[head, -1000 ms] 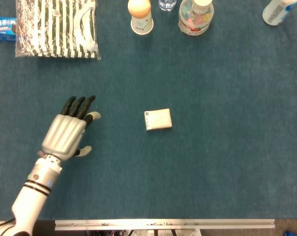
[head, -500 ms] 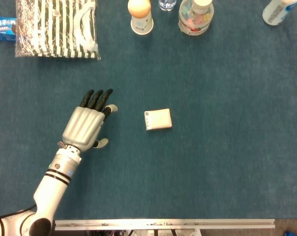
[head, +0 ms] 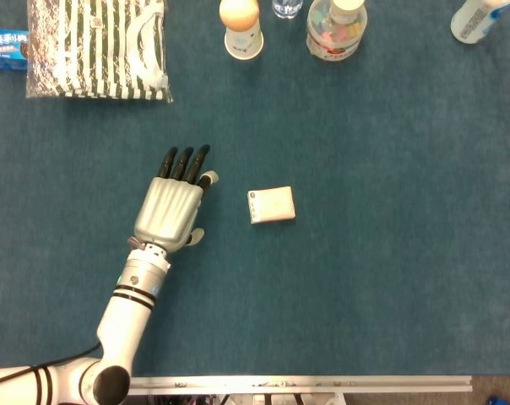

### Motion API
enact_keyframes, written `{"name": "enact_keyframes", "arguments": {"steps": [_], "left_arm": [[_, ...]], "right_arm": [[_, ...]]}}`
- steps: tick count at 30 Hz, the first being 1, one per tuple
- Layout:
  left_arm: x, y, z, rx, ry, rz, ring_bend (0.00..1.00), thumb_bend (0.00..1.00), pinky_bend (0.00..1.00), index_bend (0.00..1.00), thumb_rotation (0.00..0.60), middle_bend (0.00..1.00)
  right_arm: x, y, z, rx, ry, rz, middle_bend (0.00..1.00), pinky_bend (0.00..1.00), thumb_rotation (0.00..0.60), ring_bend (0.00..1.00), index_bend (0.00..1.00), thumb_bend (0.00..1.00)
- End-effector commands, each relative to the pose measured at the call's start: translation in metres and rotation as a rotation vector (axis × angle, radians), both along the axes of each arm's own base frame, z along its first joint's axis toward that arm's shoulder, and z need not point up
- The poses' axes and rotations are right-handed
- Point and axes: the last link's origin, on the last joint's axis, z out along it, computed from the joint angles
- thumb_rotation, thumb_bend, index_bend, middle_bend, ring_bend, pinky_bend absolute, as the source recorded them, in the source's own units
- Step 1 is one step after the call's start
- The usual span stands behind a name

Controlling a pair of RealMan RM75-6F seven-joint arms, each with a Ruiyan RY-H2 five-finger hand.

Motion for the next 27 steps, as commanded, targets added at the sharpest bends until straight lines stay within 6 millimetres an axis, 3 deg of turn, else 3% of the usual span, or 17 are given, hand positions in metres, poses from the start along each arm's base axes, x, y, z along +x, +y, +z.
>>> {"name": "enact_keyframes", "arguments": {"steps": [1,7,15,27], "left_arm": [[0.003,0.001,-0.004,0.005,0.002,0.002,0.00,0.14,0.00,0.25,0.600,0.00],[0.012,0.000,-0.009,0.004,0.002,0.002,0.00,0.14,0.00,0.25,0.591,0.00],[0.022,0.001,-0.008,-0.002,-0.024,0.051,0.00,0.14,0.00,0.28,0.492,0.00],[0.031,0.005,-0.003,-0.017,-0.041,0.078,0.00,0.14,0.00,0.29,0.485,0.00]], "right_arm": [[-0.002,0.000,0.001,-0.002,-0.001,-0.003,0.27,0.12,0.600,0.04,0.35,0.00],[-0.004,0.000,0.003,-0.006,-0.006,-0.010,0.27,0.12,0.600,0.04,0.35,0.00],[-0.006,0.000,0.003,0.004,-0.011,-0.015,0.27,0.12,0.600,0.04,0.35,0.00],[-0.008,-0.001,0.000,0.014,-0.008,-0.026,0.27,0.12,0.600,0.04,0.35,0.00]]}}
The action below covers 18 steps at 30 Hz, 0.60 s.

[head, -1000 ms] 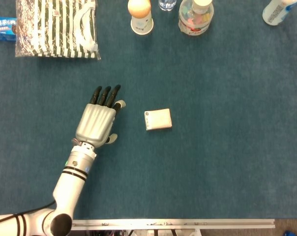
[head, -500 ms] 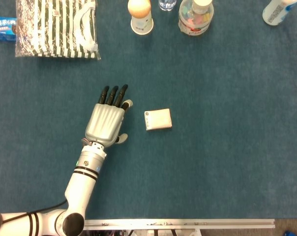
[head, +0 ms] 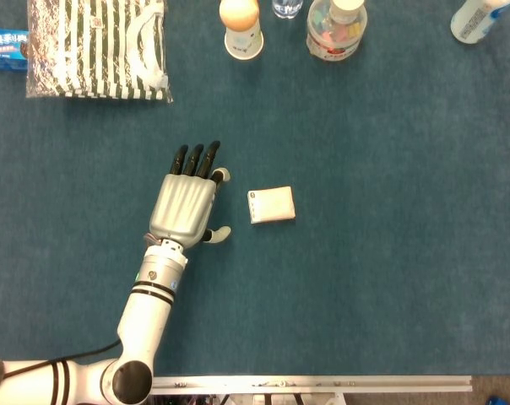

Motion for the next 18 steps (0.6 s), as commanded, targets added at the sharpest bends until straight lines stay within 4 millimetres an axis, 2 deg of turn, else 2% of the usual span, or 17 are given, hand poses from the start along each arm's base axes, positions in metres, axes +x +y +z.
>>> {"name": "enact_keyframes", "arguments": {"steps": [1,4,8,18], "left_arm": [[0.003,0.001,-0.002,-0.002,-0.013,0.000,0.00,0.14,0.00,0.29,0.483,0.00],[0.008,0.001,-0.004,-0.003,-0.040,0.000,0.00,0.14,0.00,0.29,0.475,0.00],[0.012,0.002,-0.007,-0.013,-0.069,0.001,0.00,0.14,0.00,0.29,0.398,0.00],[0.014,-0.001,-0.019,-0.045,-0.085,0.010,0.00,0.14,0.00,0.29,0.373,0.00]], "right_arm": [[0.000,0.000,0.000,0.000,0.000,-0.001,0.27,0.12,0.600,0.04,0.35,0.00],[-0.001,0.000,0.000,-0.001,-0.001,-0.003,0.27,0.12,0.600,0.04,0.35,0.00],[-0.002,0.000,0.000,-0.001,-0.005,-0.007,0.27,0.12,0.600,0.04,0.36,0.00],[-0.002,0.000,0.001,-0.003,-0.008,-0.008,0.27,0.12,0.600,0.04,0.35,0.00]]}}
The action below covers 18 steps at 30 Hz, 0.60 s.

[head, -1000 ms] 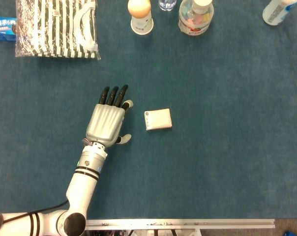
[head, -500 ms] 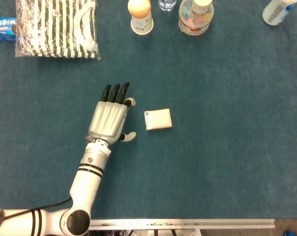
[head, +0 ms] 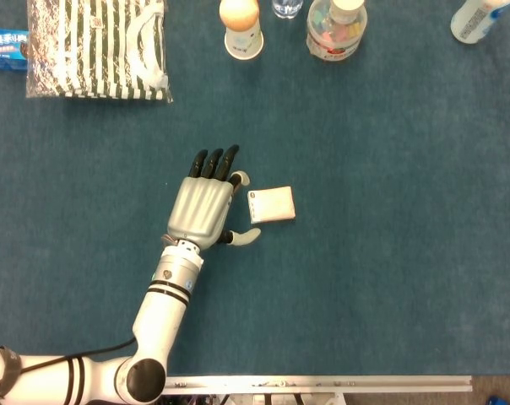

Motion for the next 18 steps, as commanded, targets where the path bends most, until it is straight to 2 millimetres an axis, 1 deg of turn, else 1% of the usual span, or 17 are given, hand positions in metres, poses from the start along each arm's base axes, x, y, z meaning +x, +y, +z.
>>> {"name": "enact_keyframes", "arguments": {"steps": [1,8,18], "left_arm": [[0.000,0.000,-0.003,-0.004,0.001,-0.002,0.00,0.14,0.00,0.29,0.375,0.00],[0.000,0.001,-0.013,0.012,0.022,-0.023,0.00,0.14,0.00,0.29,0.378,0.00],[-0.001,0.005,-0.021,0.016,0.031,-0.010,0.00,0.14,0.00,0.30,0.379,0.00]], "right_arm": [[0.000,0.000,0.000,0.000,0.000,0.000,0.27,0.12,0.600,0.04,0.35,0.00],[-0.001,0.000,0.002,-0.007,-0.006,-0.002,0.27,0.12,0.600,0.04,0.35,0.00],[-0.002,0.000,0.003,-0.006,-0.007,-0.005,0.27,0.12,0.600,0.04,0.35,0.00]]}}
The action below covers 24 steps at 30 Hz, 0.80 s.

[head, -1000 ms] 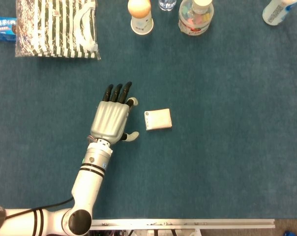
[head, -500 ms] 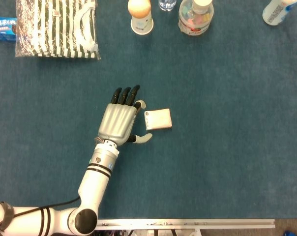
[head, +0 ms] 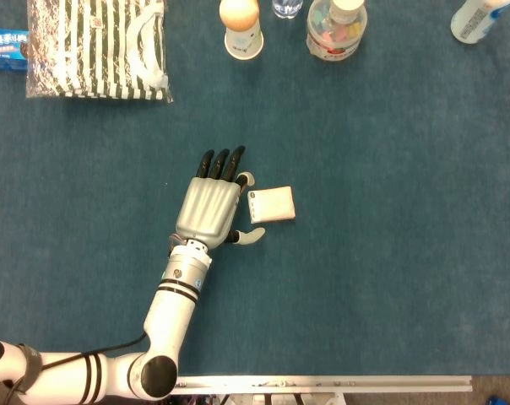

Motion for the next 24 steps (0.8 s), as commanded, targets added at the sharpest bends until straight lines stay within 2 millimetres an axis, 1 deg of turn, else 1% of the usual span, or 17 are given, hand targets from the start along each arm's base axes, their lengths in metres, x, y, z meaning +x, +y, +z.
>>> {"name": "enact_keyframes", "arguments": {"steps": [1,13,17,24], "left_arm": [[-0.0001,0.0021,-0.0021,0.000,0.004,0.003,0.00,0.14,0.00,0.30,0.381,0.00],[-0.0030,0.0056,-0.0048,0.003,0.020,0.010,0.00,0.14,0.00,0.31,0.417,0.00],[-0.0036,0.0053,-0.0054,0.002,0.022,0.011,0.00,0.14,0.00,0.33,0.480,0.00],[-0.0013,0.0042,-0.0073,-0.004,0.010,0.007,0.00,0.14,0.00,0.33,0.484,0.00]], "right_arm": [[-0.0001,0.0000,-0.0001,0.001,0.000,0.000,0.27,0.12,0.600,0.04,0.35,0.00],[-0.0007,-0.0006,-0.0006,0.006,0.001,-0.002,0.27,0.12,0.600,0.04,0.35,0.00],[-0.0006,-0.0007,-0.0005,0.005,0.000,-0.002,0.27,0.12,0.600,0.04,0.35,0.00],[-0.0010,-0.0009,-0.0007,0.006,0.001,-0.004,0.27,0.12,0.600,0.04,0.35,0.00]]}}
